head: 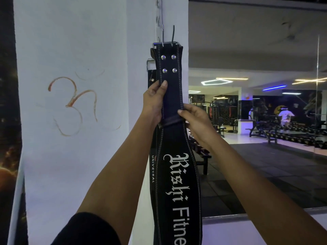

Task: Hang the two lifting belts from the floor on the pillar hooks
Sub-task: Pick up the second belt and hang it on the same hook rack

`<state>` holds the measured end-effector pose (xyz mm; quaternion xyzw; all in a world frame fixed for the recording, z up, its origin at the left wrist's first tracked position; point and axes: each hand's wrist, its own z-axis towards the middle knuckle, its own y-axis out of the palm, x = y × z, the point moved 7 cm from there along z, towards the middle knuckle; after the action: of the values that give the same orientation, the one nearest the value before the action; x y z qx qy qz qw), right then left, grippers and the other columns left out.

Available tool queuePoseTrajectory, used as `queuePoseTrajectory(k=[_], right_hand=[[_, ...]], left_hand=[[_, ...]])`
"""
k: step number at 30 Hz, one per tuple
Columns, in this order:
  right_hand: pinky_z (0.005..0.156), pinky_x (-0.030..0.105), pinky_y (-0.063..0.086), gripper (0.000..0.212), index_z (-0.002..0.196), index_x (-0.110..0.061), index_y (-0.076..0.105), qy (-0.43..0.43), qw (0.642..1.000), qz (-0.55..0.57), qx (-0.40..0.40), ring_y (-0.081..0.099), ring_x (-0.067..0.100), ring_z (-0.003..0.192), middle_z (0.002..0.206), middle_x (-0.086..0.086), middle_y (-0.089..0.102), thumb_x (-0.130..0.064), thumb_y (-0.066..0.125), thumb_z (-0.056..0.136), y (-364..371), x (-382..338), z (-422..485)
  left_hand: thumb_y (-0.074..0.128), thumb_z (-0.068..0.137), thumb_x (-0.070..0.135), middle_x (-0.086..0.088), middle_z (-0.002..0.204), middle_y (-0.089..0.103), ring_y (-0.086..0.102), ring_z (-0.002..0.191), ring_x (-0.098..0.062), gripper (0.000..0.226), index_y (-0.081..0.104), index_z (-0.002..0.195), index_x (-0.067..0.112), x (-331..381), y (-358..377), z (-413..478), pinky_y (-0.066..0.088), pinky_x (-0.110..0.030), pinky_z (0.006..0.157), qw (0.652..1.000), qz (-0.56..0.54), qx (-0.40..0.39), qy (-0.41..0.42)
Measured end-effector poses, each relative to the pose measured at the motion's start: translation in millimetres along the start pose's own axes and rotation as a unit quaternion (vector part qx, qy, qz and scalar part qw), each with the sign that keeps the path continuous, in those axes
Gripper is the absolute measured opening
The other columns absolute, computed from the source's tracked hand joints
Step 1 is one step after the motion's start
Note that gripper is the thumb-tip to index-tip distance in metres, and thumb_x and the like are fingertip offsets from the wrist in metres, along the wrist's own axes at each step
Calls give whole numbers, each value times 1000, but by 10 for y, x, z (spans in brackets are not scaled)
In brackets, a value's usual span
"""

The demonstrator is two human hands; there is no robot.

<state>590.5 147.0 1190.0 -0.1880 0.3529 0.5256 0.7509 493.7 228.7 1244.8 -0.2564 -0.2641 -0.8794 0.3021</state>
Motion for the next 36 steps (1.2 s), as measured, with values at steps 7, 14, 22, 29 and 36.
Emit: queuePoseTrajectory(k=[7,14,22,29,36], right_hand=[[69,29,55,16,78,-4,65,-21,998,-4,64,63,17,70,77,6,67,-16,60,88,78,-394,344],[79,41,56,5,85,1,66,22,991,66,111,65,25,76,83,13,70,2,63,81,139,-615,754],[71,38,54,25,111,-5,55,69,990,65,100,64,28,82,93,15,65,1,48,87,297,-460,591],[99,54,47,32,106,-24,57,60,987,58,140,59,32,114,125,10,61,-49,46,88,376,-362,763],[88,50,55,15,85,-21,61,47,979,53,191,61,28,84,107,14,68,-35,58,88,385,-376,906]], left_hand=[[55,92,15,-1,91,73,70,84,-13,17,66,104,10,-138,-10,-142,58,-27,80,999,27,-20,-15],[51,94,11,-5,95,71,69,84,-15,23,62,112,4,-132,-58,-152,58,-28,77,998,33,-46,-33],[44,96,37,-15,100,68,65,88,-27,40,61,109,3,155,-54,122,55,-43,85,994,62,59,-63],[45,96,32,-16,113,67,65,93,-28,36,56,120,7,164,-165,244,54,-43,89,994,9,96,-49],[51,94,17,-17,88,64,59,79,-28,20,65,87,4,206,-270,414,56,-42,79,994,-7,104,-31]])
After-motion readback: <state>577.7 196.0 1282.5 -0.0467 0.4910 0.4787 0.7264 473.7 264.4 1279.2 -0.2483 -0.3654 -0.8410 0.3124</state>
